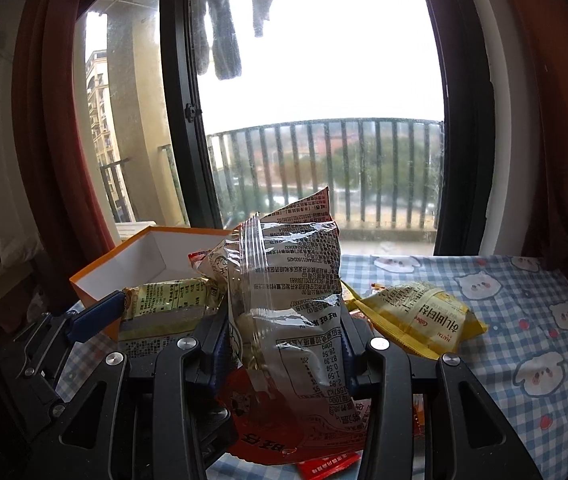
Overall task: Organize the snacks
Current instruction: 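Carry both packets to the orange box and release the green-yellow packet from the left tool, then lower the clear cookie bag into the orange box and open the right tool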
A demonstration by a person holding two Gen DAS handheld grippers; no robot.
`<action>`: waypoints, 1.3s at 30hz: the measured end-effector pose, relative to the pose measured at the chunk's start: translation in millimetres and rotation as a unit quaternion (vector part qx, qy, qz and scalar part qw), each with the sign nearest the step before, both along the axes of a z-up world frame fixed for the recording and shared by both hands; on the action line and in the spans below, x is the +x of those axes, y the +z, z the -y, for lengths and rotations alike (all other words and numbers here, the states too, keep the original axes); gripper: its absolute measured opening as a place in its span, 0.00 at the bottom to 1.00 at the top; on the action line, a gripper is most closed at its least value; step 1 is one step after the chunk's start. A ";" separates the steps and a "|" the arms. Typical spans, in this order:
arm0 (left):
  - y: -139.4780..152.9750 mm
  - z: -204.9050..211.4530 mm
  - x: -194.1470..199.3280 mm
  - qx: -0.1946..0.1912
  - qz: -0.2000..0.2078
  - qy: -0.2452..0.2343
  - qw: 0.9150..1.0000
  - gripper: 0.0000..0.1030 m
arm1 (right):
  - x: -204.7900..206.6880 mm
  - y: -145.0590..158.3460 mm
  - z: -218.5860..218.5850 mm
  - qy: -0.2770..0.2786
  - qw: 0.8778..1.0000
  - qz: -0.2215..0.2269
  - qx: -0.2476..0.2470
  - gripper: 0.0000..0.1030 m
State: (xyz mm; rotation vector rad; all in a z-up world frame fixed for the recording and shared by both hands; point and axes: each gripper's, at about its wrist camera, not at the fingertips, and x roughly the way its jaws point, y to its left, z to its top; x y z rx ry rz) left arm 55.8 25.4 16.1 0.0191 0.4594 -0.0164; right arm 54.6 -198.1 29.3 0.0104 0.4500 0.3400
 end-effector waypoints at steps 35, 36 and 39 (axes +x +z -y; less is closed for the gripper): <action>-31.6 -111.6 85.2 -0.023 -0.069 0.109 0.991 0.77 | 108.4 -26.0 -149.8 0.082 0.994 -0.067 0.019 0.45; -33.6 -113.9 88.3 -0.023 -0.073 0.111 0.991 0.77 | 111.4 -29.5 -152.8 0.085 0.994 -0.072 0.018 0.45; -41.6 -116.2 95.3 -0.017 -0.087 0.117 0.989 0.77 | 122.8 -40.3 -161.1 0.090 0.992 -0.092 0.017 0.45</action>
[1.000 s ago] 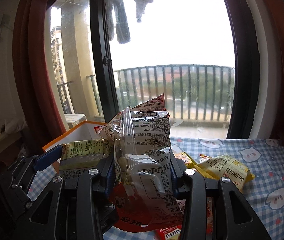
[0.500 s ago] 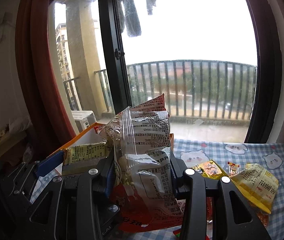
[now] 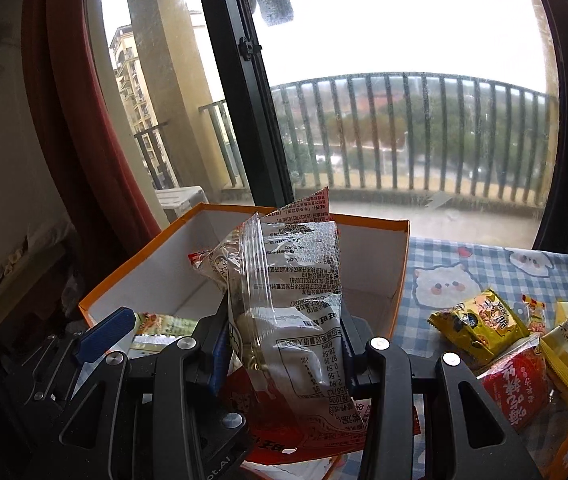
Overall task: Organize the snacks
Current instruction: 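Lower the clear cookie bag into the orange box and open the right tool, then withdraw both tools from the box back to the snack pile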
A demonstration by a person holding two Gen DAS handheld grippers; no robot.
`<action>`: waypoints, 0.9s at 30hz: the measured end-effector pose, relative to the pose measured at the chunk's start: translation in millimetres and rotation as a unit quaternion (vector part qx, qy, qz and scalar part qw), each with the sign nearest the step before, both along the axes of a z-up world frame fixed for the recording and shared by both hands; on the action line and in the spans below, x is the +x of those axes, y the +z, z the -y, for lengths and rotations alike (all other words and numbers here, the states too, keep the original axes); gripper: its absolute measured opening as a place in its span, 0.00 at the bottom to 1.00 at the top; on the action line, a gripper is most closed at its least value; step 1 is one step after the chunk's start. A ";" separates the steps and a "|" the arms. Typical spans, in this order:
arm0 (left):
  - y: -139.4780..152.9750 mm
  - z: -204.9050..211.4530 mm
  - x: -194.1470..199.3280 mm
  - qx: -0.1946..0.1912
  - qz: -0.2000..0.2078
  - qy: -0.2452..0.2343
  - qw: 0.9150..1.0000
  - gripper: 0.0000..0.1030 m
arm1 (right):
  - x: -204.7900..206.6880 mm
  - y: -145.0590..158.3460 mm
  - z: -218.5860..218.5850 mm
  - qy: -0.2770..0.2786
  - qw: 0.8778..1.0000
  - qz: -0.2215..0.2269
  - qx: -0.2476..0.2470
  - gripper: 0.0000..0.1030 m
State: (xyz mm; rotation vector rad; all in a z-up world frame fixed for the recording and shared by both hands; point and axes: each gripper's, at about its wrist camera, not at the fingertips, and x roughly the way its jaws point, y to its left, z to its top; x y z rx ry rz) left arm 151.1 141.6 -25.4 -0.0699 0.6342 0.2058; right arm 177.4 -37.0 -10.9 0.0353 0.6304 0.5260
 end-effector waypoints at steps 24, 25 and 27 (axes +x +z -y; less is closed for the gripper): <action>-1.2 -0.6 8.8 -0.019 -0.014 -0.009 1.000 0.87 | 17.7 -14.7 -4.1 -0.007 1.000 0.000 -0.025 0.91; 0.5 -0.1 6.7 -0.014 -0.012 -0.008 1.000 0.87 | 15.3 -13.2 -3.0 -0.006 1.000 0.003 -0.025 0.92; 3.6 1.6 1.9 -0.007 -0.008 -0.008 1.000 0.87 | 11.1 -10.8 -3.0 -0.001 1.000 0.000 -0.028 0.92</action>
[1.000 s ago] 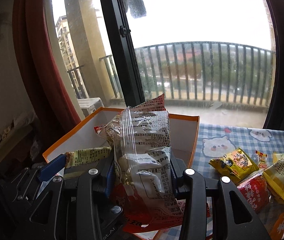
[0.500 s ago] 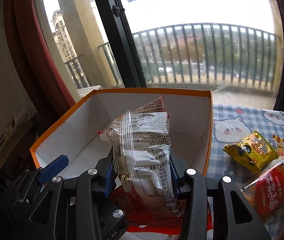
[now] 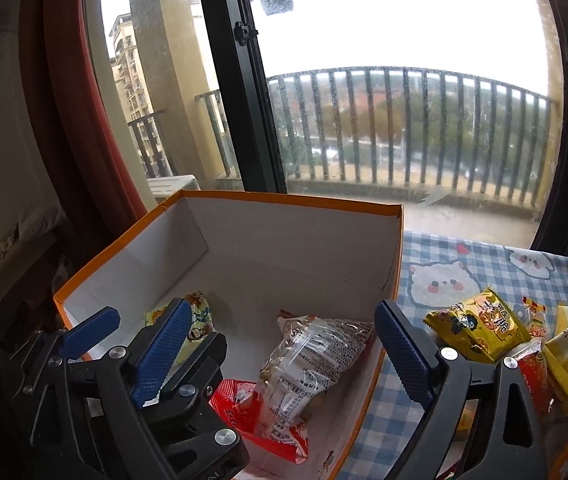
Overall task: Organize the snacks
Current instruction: 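Withdraw both tools from the box back to the snack pile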
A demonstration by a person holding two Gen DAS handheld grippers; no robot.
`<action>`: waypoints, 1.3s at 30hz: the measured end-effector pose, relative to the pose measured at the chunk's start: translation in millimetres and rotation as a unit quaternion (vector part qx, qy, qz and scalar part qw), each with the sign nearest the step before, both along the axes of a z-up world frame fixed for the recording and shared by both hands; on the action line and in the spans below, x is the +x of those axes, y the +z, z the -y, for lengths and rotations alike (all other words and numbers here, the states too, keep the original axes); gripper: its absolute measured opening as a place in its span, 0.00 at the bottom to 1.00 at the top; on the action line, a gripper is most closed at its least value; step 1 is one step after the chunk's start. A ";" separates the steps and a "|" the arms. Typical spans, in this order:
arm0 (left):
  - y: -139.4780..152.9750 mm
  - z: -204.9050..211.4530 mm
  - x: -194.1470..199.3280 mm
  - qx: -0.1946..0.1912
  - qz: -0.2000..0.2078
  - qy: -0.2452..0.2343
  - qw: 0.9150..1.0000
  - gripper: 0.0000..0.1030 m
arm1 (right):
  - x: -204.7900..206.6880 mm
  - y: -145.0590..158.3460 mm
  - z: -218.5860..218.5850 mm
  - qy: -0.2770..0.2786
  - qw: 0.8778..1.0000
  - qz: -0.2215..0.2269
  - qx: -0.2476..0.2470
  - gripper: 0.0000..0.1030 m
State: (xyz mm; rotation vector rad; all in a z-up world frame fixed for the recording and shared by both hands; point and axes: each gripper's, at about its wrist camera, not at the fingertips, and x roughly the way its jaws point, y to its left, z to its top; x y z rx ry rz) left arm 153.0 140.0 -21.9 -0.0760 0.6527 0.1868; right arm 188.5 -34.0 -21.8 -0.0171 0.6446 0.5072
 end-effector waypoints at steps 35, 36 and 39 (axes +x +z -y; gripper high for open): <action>51.7 100.9 -108.0 -0.009 0.088 -0.110 0.990 0.89 | -115.8 61.4 112.4 -0.061 0.995 0.079 -0.001 1.00; 52.0 106.2 -110.5 -0.009 0.090 -0.115 0.989 0.89 | -118.6 62.2 117.0 -0.065 0.995 0.081 -0.002 1.00; 50.9 121.0 -117.1 -0.010 0.092 -0.130 0.987 0.91 | -126.2 62.7 131.6 -0.078 0.993 0.086 -0.007 1.00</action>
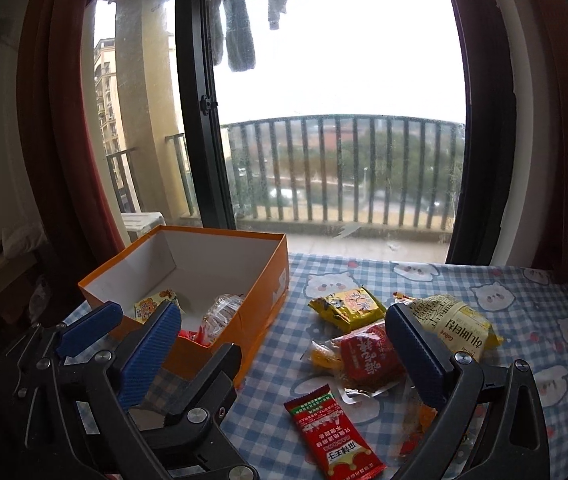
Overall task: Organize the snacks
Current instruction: 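Withdraw both tools from the box back to the snack pile, then grasp the orange-labelled meat bag with the right tool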
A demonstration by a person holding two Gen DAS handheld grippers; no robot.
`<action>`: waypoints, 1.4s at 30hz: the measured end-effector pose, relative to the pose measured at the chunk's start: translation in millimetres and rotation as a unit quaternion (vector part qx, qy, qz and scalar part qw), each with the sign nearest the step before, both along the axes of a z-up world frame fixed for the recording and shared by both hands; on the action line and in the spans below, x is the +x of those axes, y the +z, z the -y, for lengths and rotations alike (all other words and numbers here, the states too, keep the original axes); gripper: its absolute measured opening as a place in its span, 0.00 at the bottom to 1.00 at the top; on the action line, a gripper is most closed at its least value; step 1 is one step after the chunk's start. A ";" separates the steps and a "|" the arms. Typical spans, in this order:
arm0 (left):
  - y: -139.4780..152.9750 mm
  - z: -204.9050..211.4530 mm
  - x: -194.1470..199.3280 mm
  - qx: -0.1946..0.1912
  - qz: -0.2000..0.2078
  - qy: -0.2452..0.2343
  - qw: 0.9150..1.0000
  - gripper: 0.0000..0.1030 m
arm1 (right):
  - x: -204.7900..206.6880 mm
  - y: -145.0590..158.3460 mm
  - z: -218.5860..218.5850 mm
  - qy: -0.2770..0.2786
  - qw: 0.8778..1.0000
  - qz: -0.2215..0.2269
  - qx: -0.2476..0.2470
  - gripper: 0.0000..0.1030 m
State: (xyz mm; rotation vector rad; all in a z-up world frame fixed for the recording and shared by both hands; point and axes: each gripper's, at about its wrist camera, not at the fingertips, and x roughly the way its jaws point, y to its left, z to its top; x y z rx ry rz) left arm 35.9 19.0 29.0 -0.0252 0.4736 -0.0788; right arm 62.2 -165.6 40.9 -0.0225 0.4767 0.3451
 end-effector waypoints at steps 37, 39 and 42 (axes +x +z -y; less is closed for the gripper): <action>-102.3 111.8 1.6 -0.014 -0.092 0.000 0.996 0.97 | 2.0 -99.8 124.4 -0.077 0.996 -0.054 -0.003 1.00; -107.3 114.6 5.6 -0.006 -0.100 0.004 0.995 0.97 | 7.8 -106.9 126.7 -0.081 0.994 -0.066 0.000 1.00; -115.8 116.8 11.9 0.001 -0.114 0.009 0.993 0.97 | 16.9 -117.2 129.2 -0.087 0.993 -0.084 -0.002 1.00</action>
